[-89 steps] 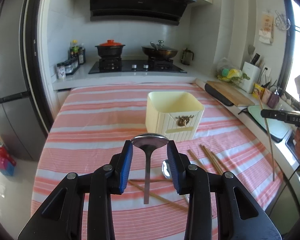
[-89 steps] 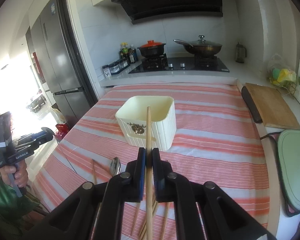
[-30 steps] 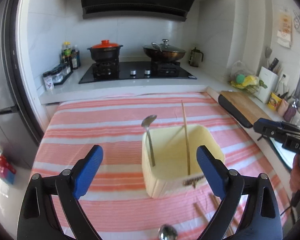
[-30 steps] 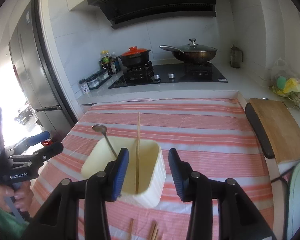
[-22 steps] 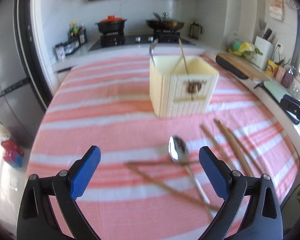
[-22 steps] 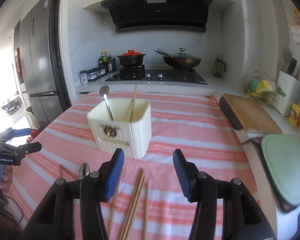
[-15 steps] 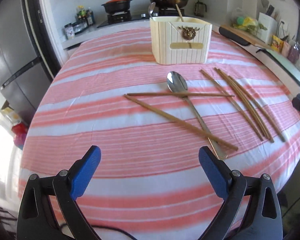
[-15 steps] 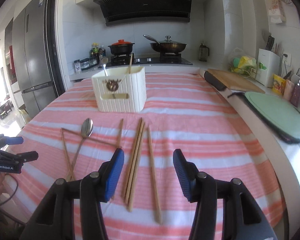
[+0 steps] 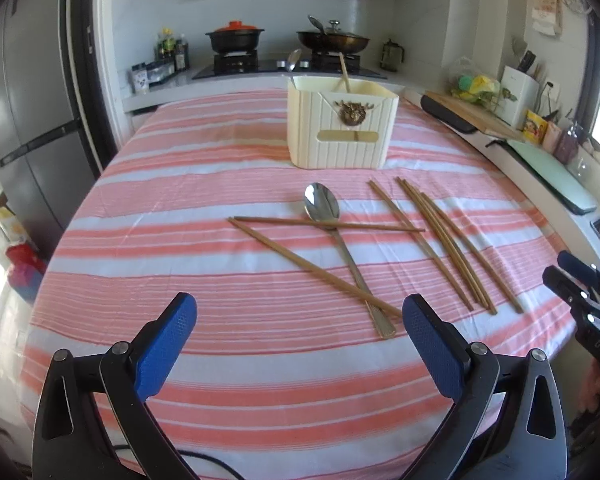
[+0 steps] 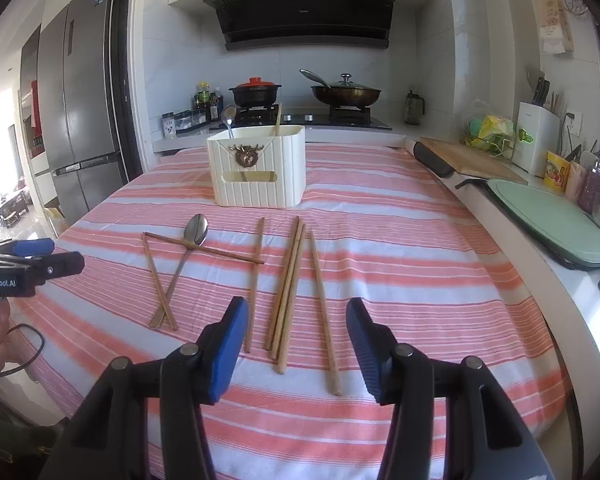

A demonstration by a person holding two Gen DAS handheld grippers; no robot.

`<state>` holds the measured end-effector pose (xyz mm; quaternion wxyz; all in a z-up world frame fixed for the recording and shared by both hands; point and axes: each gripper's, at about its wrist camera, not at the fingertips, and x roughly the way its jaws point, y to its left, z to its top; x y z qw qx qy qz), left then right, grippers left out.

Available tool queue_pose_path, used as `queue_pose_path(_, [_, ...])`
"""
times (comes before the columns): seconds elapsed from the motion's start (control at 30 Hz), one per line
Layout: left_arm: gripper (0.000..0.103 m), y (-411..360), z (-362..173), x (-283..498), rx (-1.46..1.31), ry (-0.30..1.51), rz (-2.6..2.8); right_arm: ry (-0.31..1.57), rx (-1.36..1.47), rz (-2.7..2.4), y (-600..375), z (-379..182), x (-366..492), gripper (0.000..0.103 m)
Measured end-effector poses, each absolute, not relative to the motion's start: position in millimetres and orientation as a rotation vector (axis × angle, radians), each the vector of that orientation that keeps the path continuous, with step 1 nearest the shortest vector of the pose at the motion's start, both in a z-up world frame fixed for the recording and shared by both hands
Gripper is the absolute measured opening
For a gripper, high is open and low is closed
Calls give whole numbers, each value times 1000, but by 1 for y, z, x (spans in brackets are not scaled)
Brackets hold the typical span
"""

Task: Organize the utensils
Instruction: 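Withdraw both grippers from the holder back toward the remaining utensils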

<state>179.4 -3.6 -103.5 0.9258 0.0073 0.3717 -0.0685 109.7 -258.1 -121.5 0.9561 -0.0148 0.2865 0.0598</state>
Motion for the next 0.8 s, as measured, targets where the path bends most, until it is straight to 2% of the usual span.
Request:
queue_pose_path(0.2, [102, 6, -94, 182, -2, 732, -102, 571, -54, 135, -253, -116, 110, 52])
queue_pose_path(0.8, [102, 21, -112, 191, -53, 811, -24, 582, -36, 124, -257, -119, 112, 52])
